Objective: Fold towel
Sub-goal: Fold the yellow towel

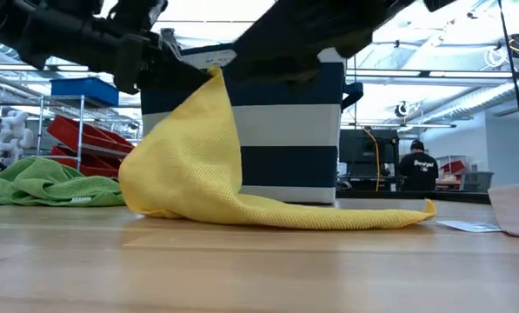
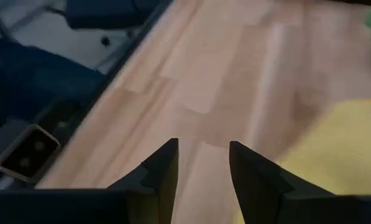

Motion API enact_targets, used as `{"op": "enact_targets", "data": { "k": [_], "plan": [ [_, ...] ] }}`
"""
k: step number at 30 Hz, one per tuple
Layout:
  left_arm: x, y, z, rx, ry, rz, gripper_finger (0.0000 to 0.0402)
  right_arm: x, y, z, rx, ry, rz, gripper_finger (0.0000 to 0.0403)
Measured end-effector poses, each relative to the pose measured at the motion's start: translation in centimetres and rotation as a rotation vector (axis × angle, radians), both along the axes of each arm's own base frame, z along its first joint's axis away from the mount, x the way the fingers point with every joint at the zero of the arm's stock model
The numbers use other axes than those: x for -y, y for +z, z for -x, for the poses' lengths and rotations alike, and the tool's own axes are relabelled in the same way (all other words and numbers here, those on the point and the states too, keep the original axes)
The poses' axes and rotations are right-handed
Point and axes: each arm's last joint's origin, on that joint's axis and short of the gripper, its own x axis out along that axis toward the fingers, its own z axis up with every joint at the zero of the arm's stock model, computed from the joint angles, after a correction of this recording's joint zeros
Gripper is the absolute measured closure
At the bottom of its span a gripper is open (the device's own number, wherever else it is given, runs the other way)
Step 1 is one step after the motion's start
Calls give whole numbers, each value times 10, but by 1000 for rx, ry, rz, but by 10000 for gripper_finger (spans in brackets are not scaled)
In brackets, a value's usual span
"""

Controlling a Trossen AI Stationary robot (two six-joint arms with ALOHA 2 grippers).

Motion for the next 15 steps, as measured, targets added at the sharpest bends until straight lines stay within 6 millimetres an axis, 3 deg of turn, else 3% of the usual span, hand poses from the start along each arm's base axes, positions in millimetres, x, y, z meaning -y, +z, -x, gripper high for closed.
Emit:
{"op": "enact_targets", "data": {
  "k": [6, 15],
  "plan": [
    [-7, -5, 1, -53, 78, -17, 401, 0, -34, -14, 17, 2, -21, 286],
    [-11, -10, 3, -92, 209, -36, 401, 8, -51, -29, 90, 26, -84, 309]
  ]
}}
